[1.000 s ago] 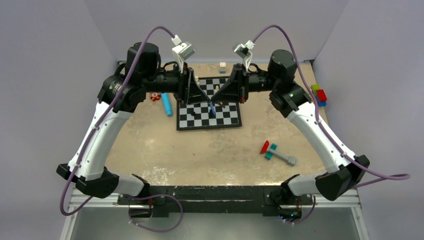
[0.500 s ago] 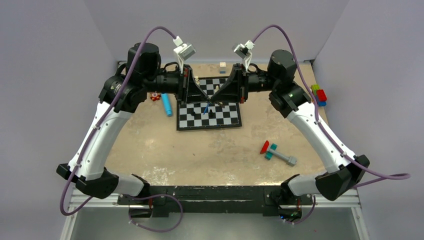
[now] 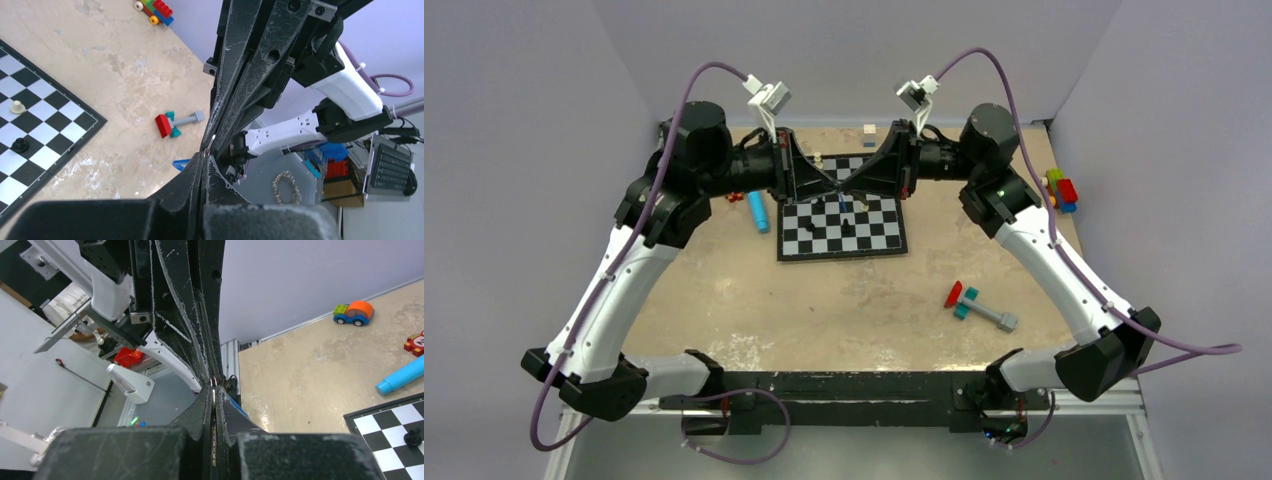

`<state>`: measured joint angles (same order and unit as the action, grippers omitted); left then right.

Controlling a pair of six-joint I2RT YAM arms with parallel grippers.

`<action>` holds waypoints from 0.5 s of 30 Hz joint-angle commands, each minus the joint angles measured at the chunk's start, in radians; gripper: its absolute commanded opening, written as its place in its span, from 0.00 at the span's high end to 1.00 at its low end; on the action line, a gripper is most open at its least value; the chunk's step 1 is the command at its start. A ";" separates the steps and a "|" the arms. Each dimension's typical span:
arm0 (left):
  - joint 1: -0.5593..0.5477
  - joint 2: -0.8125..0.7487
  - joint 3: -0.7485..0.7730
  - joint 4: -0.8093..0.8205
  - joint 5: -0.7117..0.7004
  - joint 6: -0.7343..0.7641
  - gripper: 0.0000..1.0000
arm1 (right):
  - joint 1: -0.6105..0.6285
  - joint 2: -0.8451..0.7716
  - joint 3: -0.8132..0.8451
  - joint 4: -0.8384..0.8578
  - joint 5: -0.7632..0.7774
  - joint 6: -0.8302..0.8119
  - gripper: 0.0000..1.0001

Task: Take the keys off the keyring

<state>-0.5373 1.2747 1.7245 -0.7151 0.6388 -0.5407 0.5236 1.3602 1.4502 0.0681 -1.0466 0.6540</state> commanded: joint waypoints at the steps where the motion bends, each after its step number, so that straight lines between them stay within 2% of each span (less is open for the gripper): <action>1: -0.015 -0.037 -0.062 0.200 -0.123 -0.122 1.00 | 0.021 -0.034 -0.003 0.143 0.033 0.068 1.00; 10: -0.055 -0.069 -0.118 0.284 -0.235 -0.155 1.00 | 0.037 -0.022 -0.015 0.211 0.046 0.109 1.00; 15: -0.055 -0.063 -0.116 0.289 -0.235 -0.151 1.00 | 0.038 -0.017 -0.009 0.222 0.041 0.116 1.00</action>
<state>-0.5831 1.1942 1.6173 -0.5270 0.4545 -0.6720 0.5236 1.3602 1.4357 0.2161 -0.9775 0.7387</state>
